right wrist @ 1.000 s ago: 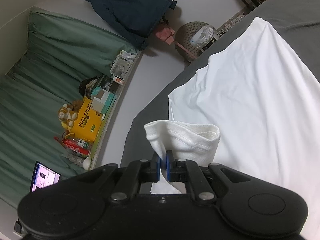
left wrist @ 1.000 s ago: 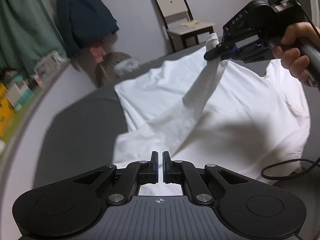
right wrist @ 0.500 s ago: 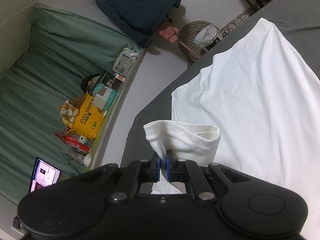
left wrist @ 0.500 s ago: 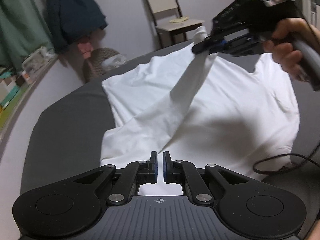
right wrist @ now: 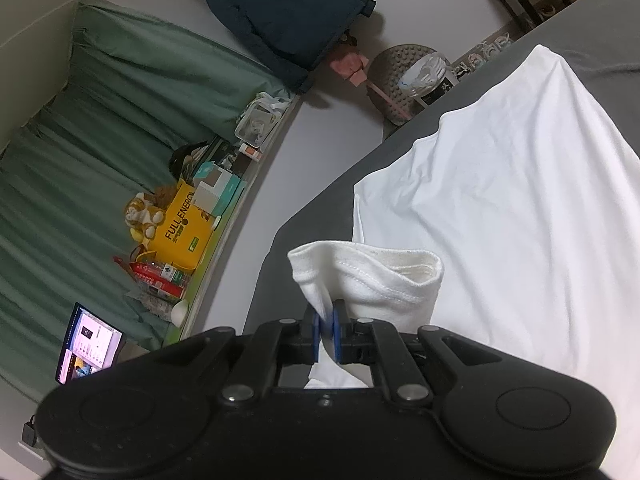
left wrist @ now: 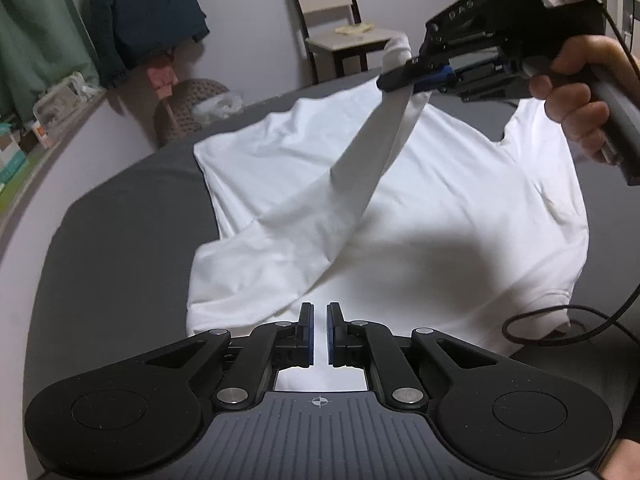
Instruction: Fold clothes
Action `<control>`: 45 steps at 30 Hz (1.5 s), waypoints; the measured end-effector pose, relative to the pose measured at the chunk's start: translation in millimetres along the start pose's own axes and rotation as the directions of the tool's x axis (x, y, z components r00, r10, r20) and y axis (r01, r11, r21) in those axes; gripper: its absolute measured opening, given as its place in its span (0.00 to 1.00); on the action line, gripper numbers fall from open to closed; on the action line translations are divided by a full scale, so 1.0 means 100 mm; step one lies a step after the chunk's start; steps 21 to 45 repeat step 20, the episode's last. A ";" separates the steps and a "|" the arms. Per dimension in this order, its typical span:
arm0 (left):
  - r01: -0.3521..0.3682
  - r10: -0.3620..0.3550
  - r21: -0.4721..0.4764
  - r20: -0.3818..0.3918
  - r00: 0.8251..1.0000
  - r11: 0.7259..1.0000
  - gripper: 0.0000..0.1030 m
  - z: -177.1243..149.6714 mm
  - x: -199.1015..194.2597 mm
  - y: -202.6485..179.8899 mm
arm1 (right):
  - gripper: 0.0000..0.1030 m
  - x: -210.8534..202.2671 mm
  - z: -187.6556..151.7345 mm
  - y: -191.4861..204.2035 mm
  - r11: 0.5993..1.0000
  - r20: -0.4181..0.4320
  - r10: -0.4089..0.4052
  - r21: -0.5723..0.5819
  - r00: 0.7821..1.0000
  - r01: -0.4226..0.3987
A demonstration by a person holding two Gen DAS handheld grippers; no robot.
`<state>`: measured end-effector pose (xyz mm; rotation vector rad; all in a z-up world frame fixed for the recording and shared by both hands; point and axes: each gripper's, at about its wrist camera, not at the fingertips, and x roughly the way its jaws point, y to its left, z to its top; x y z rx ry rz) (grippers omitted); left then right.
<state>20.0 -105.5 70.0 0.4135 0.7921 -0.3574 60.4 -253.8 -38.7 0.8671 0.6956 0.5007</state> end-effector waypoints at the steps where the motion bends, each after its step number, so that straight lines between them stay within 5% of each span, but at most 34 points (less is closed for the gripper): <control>1: -0.006 0.006 0.003 0.007 1.000 1.000 0.05 0.00 -0.01 0.00 | 0.09 0.00 0.00 0.00 1.000 0.001 0.000 0.001 1.000 0.000; 8: -0.029 0.029 0.012 0.032 0.999 1.000 0.07 0.02 -0.02 0.01 | 0.09 0.00 0.00 -0.01 1.000 -0.002 -0.003 0.006 1.000 0.003; 10: -0.037 0.038 -0.011 0.034 0.999 0.999 0.39 0.03 -0.03 0.05 | 0.09 0.00 0.00 -0.02 1.000 -0.003 -0.003 0.009 1.000 0.003; 11: -0.041 0.042 -0.026 0.040 0.998 0.999 0.78 0.04 -0.04 0.08 | 0.09 -0.01 0.00 -0.02 1.000 -0.003 -0.003 0.009 1.000 0.003; 12: -0.046 0.049 -0.043 0.063 0.997 0.998 0.96 0.03 -0.08 0.11 | 0.09 -0.01 -0.01 -0.03 1.000 -0.003 -0.003 0.010 1.000 0.003; 16: 0.026 -0.015 -0.073 0.149 0.989 0.997 0.97 0.03 -0.23 0.17 | 0.09 -0.01 -0.01 -0.03 1.000 -0.002 -0.005 0.013 1.000 0.005; 20: 0.056 -0.046 -0.102 0.092 0.995 0.993 0.97 0.03 -0.12 0.22 | 0.09 0.00 -0.02 -0.04 1.000 -0.004 -0.006 0.019 1.000 0.006; 45: 0.056 -0.046 -0.102 0.092 0.995 0.993 0.97 0.03 -0.12 0.22 | 0.09 0.00 -0.02 -0.04 1.000 -0.004 -0.006 0.019 1.000 0.006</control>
